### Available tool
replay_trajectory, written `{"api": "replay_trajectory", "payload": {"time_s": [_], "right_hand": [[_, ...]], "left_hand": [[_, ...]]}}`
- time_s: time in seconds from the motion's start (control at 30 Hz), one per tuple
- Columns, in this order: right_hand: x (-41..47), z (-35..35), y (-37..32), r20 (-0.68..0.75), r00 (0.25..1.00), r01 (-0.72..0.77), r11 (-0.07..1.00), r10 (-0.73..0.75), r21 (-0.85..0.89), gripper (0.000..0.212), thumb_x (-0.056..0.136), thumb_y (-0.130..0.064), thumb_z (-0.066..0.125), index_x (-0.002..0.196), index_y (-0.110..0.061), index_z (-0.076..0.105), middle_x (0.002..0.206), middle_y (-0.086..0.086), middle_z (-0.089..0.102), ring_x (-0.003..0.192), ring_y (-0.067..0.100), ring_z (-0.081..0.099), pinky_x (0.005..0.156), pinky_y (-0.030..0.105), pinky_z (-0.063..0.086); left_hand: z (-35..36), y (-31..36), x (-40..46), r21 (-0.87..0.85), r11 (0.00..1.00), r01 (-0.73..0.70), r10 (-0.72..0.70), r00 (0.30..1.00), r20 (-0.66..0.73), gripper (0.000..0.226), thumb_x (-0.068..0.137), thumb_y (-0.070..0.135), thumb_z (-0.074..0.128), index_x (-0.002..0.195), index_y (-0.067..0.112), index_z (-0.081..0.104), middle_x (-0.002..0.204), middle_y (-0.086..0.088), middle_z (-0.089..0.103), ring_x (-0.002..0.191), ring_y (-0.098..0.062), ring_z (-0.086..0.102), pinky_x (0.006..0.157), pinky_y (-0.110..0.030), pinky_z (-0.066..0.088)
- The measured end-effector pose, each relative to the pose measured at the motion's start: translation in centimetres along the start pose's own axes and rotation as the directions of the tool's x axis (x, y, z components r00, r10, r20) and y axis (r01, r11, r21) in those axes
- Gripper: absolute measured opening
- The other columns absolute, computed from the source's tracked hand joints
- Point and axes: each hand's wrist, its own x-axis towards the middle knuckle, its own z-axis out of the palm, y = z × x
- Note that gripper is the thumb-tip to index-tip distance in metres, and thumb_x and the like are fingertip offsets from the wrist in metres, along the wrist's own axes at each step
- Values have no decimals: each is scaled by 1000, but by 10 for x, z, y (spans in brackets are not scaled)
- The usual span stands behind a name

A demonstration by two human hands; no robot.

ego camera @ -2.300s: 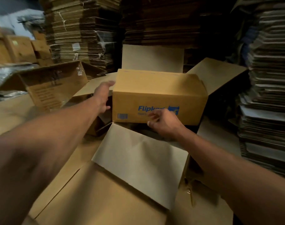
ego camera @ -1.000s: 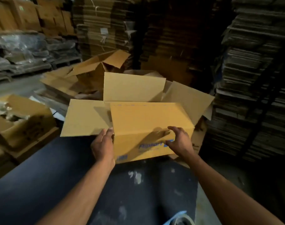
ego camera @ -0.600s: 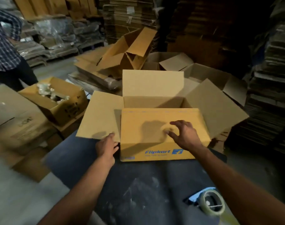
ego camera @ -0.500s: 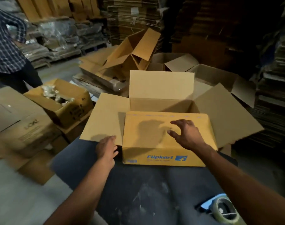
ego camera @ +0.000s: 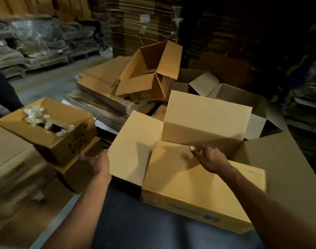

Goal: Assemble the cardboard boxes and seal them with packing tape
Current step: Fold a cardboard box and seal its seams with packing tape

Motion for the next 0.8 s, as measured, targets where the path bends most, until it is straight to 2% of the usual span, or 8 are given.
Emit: {"api": "replay_trajectory", "payload": {"time_s": [0.13,0.23,0.3,0.4,0.5,0.6,0.7,0.8], "right_hand": [[-40,-47,-23,94,995,-49,997,44,60,77,86,-88,37,79,-21,74,73,-3,71,63,5,68,61,25,53],[-90,-53,-43,450,893,-5,1000,17,-28,43,90,-70,59,101,-31,75,94,-12,74,81,-4,67,68,15,45],[-107,-33,-44,552,833,-38,999,48,-29,53,86,-69,66,128,-36,66,117,-12,72,103,0,64,86,21,47],[-122,6,-31,512,853,-142,989,101,42,79,76,-74,74,143,-35,55,133,-9,63,118,8,59,99,26,48],[-145,29,-14,367,919,-209,967,143,146,77,76,-71,76,141,-36,55,137,-14,55,121,7,53,97,23,47],[-167,41,20,124,936,-344,929,329,135,75,81,-68,73,146,-40,47,142,-14,40,133,18,41,104,34,44],[-183,46,57,-242,712,-583,747,659,321,85,84,-58,77,155,-34,36,163,12,23,146,39,21,117,57,30],[-198,33,88,-226,380,-474,398,897,786,108,83,-45,83,162,-24,13,168,18,6,153,43,9,123,59,17]], "left_hand": [[12,19,15,337,940,-48,-8,986,164,46,86,16,78,127,15,55,128,-16,64,110,-37,66,95,-56,56],[13,38,8,496,852,-169,38,964,264,52,87,16,81,132,12,55,140,-16,58,115,-32,61,91,-44,53],[11,56,-1,561,781,-275,81,935,346,69,88,16,81,147,17,46,145,-12,50,112,-23,53,85,-40,46],[18,77,-25,545,722,-427,90,838,538,68,85,17,84,144,22,51,135,-10,63,109,-22,61,93,-46,54],[31,77,-74,492,644,-586,119,711,693,81,84,20,85,151,34,42,137,-2,63,119,-22,62,101,-53,53],[47,46,-136,437,409,-801,138,527,838,86,88,30,80,157,41,30,145,6,57,127,-19,59,104,-43,51],[61,-11,-180,387,241,-890,85,417,905,91,92,38,74,163,33,18,158,3,45,141,-21,48,113,-40,45],[70,-64,-201,383,69,-921,-19,383,924,87,93,51,68,163,29,20,168,-4,30,152,-25,31,119,-45,37]]}}
